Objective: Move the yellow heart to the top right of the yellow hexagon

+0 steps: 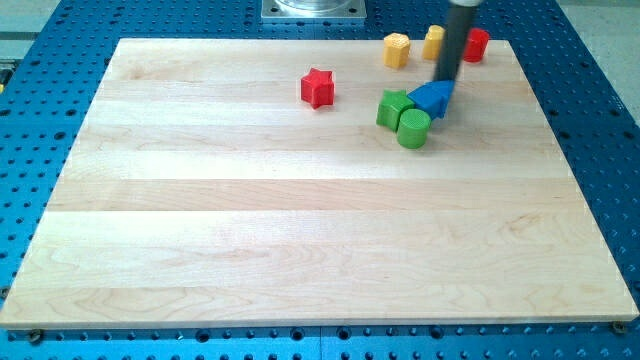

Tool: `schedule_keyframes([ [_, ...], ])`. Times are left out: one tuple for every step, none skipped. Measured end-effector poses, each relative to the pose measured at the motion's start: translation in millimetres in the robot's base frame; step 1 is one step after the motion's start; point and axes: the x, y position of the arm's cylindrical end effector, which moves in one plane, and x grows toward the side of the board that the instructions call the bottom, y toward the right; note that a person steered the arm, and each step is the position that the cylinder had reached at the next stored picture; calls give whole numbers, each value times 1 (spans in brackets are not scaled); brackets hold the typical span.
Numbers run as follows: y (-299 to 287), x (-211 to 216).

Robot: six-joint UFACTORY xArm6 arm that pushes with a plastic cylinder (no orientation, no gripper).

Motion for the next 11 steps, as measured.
schedule_keyframes([
  [71,-14],
  [98,-71],
  [109,-102],
  [92,-102],
  [16,-93],
  [-40,-78],
  [14,-101],
  [4,-102],
  [-41,-101],
  [-105,-94],
  [-178,-34],
])
